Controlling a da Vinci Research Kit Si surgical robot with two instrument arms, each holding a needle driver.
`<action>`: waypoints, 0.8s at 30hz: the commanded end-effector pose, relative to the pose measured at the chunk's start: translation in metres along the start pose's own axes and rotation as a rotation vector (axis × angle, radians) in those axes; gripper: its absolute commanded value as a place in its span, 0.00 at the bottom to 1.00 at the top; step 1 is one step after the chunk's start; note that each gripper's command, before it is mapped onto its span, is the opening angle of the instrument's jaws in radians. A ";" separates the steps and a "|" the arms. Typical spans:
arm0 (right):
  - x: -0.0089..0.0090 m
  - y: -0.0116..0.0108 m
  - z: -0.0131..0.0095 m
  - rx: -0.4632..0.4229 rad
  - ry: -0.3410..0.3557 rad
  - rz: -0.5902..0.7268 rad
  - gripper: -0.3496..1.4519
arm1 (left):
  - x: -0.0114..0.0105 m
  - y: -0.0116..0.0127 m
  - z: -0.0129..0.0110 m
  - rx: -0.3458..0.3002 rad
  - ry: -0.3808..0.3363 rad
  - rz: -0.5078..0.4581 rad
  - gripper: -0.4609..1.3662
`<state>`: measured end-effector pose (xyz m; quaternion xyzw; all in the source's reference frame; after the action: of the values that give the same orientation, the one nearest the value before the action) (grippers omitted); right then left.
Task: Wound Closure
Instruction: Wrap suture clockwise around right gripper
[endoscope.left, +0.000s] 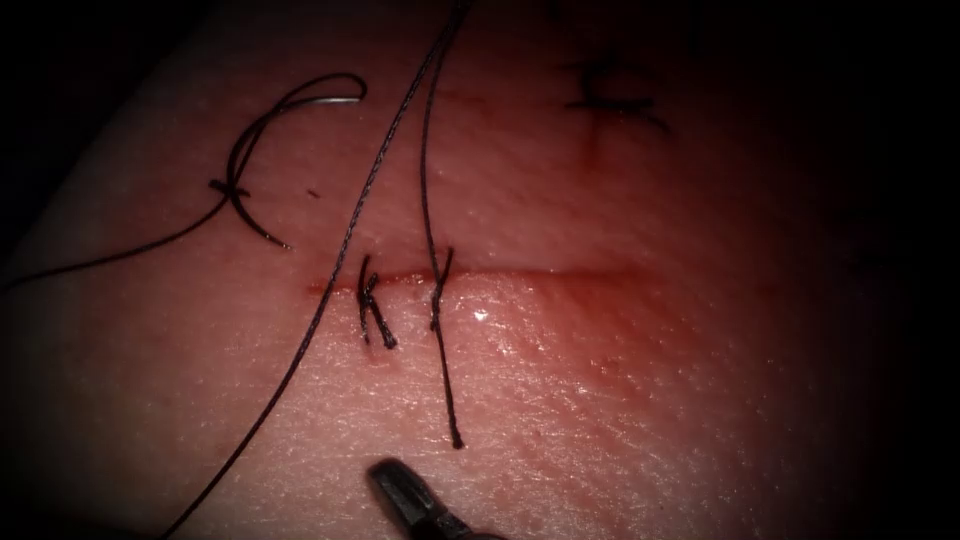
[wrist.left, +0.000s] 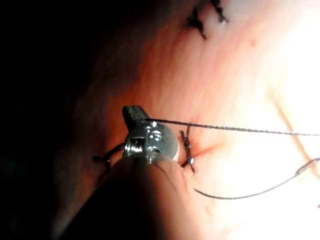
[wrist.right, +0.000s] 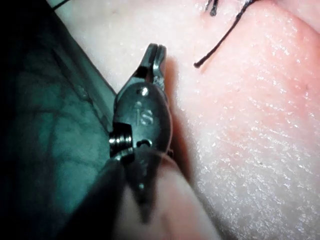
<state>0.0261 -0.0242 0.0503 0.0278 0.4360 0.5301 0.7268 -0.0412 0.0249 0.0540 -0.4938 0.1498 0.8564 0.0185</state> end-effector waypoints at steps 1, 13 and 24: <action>0.0002 0.0001 0.0001 0.001 0.001 -0.003 0.00 | 0.0000 0.0003 -0.0003 -0.016 0.015 -0.014 0.06; 0.0041 0.0026 0.0013 0.136 -0.037 -0.012 0.00 | 0.0016 0.0047 -0.0047 -0.108 0.106 -0.171 0.06; 0.0069 0.0077 0.0055 0.297 -0.081 -0.044 0.00 | 0.0036 0.0096 -0.0082 -0.177 0.158 -0.275 0.06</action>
<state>0.0243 -0.0126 0.0536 0.1493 0.4812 0.4406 0.7430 -0.0378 0.0127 0.0492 -0.5762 0.0078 0.8131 0.0831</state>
